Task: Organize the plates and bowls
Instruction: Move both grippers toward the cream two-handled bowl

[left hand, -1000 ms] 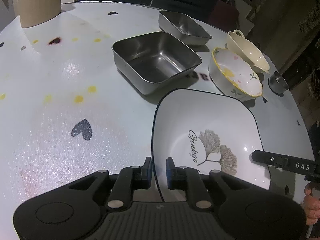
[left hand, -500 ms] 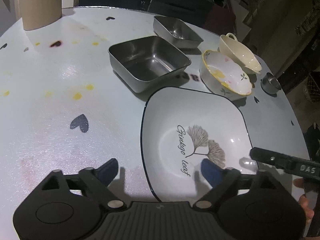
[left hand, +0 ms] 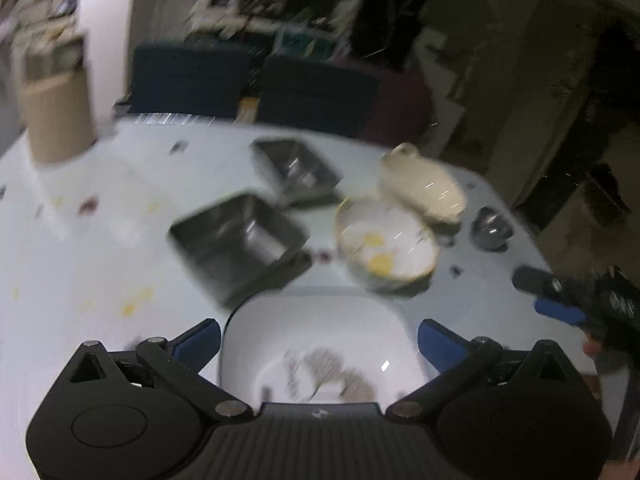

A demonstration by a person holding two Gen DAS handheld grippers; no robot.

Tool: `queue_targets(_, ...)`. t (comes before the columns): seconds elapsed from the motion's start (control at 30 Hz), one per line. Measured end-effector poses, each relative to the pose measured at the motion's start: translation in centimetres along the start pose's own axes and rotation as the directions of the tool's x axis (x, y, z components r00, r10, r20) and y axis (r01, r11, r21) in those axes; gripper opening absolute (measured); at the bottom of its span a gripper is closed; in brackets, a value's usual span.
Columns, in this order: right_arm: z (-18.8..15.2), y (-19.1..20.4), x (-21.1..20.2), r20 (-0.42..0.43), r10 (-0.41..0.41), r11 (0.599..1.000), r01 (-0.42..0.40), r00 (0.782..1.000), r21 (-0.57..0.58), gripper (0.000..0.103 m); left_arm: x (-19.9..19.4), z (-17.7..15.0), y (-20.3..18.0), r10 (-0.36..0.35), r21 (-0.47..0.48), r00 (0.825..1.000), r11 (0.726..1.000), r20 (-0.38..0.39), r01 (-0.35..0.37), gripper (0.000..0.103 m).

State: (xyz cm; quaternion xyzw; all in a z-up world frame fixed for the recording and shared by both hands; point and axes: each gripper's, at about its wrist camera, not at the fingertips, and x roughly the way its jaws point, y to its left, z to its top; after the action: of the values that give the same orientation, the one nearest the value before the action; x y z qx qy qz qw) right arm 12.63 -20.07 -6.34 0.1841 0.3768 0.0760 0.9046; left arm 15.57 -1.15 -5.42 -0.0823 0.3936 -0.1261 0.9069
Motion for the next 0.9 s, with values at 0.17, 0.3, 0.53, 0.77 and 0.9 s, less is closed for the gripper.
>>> queue_targets(0.17,4.4,-2.5,0.2,0.091,-0.004,0.992,-0.008,0.996,0.125,0.103,0.8,3.7,-2.8,-0.003,0.116,0.997,0.993,0.078,-0.006,0.103)
queue_targets(0.3,7.3,-4.8,2.0,0.139,-0.042,0.969,0.006,0.989,0.248,0.103,3.1,7.1,-4.4,-0.024,0.159,0.994,0.987,0.107,0.007,0.103)
queue_targets(0.53,9.6,-10.3,7.1,0.196,-0.058,0.831,-0.062,0.979,0.553,0.103,7.6,12.0,-6.2,-0.06,0.176,0.99,0.984,0.129,0.036,0.103)
queue_targets(0.77,9.7,-12.7,13.3,0.106,-0.078,0.724,-0.017,0.991,0.689,0.084,12.1,14.8,-7.5,-0.1,0.162,0.982,0.984,0.16,0.073,0.103)
queue_targets(0.9,8.9,-12.9,16.0,0.088,-0.059,0.69,-0.023,0.994,0.724,0.049,14.4,15.5,-7.8,-0.109,0.144,0.982,0.986,0.156,0.087,0.103)
